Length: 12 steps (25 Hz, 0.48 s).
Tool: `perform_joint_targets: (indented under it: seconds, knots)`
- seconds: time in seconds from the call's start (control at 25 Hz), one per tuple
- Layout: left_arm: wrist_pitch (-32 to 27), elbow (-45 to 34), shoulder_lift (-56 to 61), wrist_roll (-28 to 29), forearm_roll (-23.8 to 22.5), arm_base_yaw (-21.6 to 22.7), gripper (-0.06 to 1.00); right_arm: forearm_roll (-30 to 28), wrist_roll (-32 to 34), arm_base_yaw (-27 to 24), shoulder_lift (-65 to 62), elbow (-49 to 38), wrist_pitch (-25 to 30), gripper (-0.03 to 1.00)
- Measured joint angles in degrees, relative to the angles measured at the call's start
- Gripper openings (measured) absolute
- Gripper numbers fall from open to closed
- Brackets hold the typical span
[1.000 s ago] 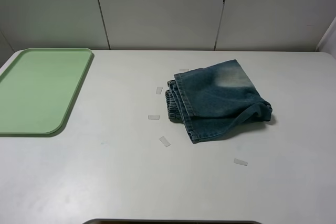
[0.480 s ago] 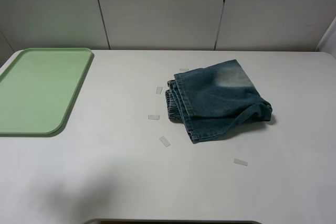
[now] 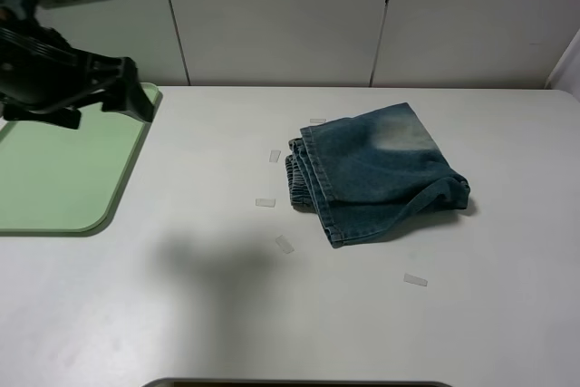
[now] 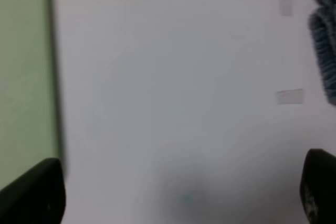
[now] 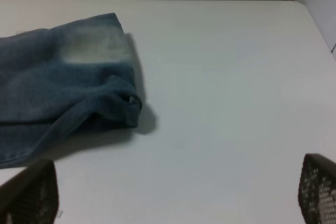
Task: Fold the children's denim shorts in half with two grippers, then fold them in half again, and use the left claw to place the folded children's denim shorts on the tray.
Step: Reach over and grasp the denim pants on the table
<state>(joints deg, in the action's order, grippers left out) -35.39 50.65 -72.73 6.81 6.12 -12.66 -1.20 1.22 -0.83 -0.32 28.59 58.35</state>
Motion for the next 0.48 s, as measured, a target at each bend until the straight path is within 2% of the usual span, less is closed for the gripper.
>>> perform_joint_targets:
  seconds: [0.12,0.16,0.48]
  knots:
    - [5.44,0.56,-5.39,3.00,0.24,-6.66,0.87,0.00,0.00,0.00,0.00,0.00,0.00,0.69]
    - [8.70,1.28,-8.79,4.33,0.30,-10.64,0.87,0.00,0.00,0.00,0.00,0.00,0.00,0.69]
    - [13.15,6.62,-19.60,6.92,0.41,-19.13,0.87,0.00,0.00,0.00,0.00,0.00,0.00,0.69]
